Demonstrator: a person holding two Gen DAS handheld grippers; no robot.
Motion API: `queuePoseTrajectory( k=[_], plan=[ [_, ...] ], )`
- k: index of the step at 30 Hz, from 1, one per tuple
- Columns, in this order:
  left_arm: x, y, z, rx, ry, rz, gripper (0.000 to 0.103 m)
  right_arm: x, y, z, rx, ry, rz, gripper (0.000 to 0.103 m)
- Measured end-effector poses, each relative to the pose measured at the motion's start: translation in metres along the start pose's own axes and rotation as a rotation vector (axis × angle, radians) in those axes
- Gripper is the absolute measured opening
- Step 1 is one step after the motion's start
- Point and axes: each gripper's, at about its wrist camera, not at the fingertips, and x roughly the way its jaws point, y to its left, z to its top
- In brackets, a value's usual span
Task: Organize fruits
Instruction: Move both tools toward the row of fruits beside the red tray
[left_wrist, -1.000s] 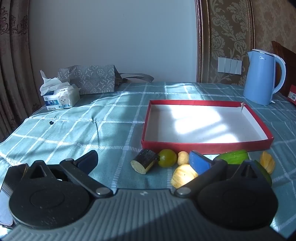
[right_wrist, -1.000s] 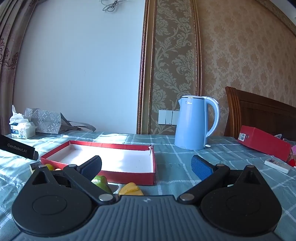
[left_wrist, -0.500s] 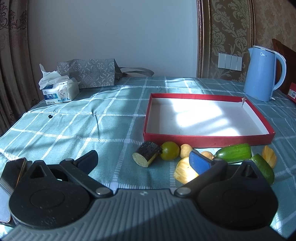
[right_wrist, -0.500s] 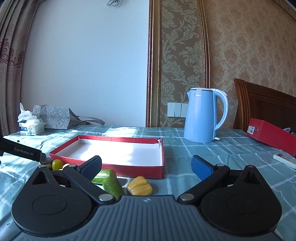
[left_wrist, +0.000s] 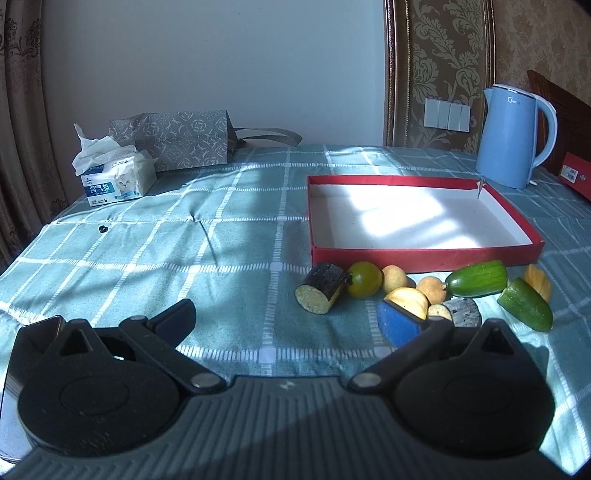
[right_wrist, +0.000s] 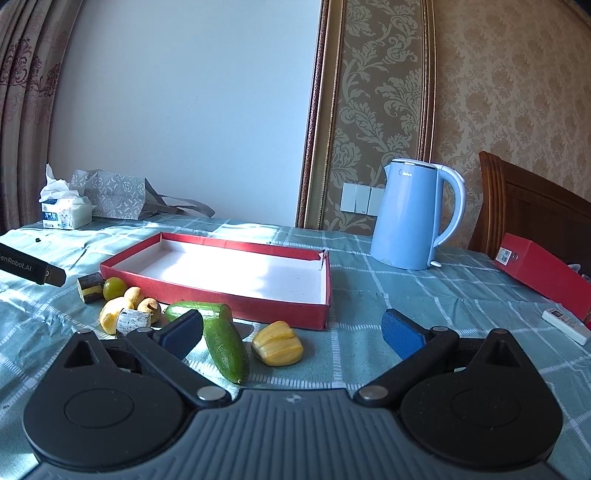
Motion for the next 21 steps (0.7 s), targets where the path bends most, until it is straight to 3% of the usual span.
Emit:
queuePoseTrajectory(
  k=[7,14,21],
  plan=[
    [0.004,0.017,-0.005,-0.074,0.03,-0.136,0.103,0.002,0.004,-0.002,-0.006,0.006,0.03,0.103],
    [0.03,0.01,0.003,0.004,0.064,-0.019,0.103,0.002,0.0,-0.002,0.012,0.006,0.035,0.103],
    [0.045,0.006,0.004,0.038,0.084,0.005,0.103,0.004,0.003,-0.002,0.003,0.011,0.03,0.103]
  ],
)
